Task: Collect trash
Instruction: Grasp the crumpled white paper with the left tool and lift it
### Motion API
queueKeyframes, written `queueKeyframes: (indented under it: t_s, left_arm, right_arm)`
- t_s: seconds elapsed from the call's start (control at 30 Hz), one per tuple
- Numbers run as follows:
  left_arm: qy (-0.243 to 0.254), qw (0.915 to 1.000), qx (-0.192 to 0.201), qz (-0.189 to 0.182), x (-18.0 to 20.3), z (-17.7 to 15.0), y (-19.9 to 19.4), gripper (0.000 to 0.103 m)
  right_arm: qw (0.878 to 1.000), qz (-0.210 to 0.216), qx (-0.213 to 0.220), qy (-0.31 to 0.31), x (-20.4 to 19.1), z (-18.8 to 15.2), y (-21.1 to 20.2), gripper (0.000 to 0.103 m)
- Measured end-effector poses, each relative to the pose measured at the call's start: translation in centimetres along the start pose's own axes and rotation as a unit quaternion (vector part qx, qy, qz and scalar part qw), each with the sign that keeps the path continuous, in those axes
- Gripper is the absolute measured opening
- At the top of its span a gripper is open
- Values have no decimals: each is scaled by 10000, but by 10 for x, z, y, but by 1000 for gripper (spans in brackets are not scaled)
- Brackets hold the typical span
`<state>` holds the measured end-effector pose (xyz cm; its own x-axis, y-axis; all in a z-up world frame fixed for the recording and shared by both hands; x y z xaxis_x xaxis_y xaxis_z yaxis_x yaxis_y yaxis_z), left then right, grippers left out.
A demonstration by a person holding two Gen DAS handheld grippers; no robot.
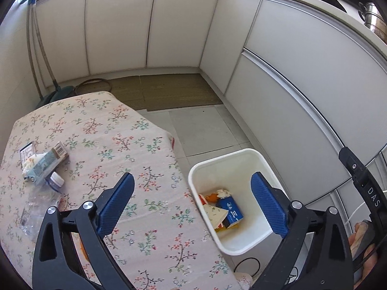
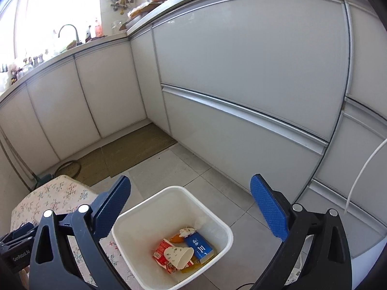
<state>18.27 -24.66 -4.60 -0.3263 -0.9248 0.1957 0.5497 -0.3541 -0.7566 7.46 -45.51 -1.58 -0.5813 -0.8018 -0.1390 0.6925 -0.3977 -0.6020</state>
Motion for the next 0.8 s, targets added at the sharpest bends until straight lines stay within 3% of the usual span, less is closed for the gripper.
queueKeyframes:
  t_s: [0.4,0.8]
  left_arm:
    - [-548,9954,-110,774,-109,-30,-32,93]
    - [-1210,9813,-550,1392,-233,-60,-52,93]
  right_arm:
    - [9901,765,-538,-1050,-100,-39,-1,96]
    - [9624,1431,-1262,-1932,-190,-85,0,96]
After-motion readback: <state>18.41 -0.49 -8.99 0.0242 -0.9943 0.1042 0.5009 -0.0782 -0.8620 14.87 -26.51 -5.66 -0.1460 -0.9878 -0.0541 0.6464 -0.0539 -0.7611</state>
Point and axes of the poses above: each gripper's, at about its wrist camera, not at the fingertips, and y roughly the way its jaws point, x to its right, z to its top, the point moved 2 cm from there along y, roughly the way its jaws point, and after that the axes turned 1 degree about -x, right-handed, at the moved point
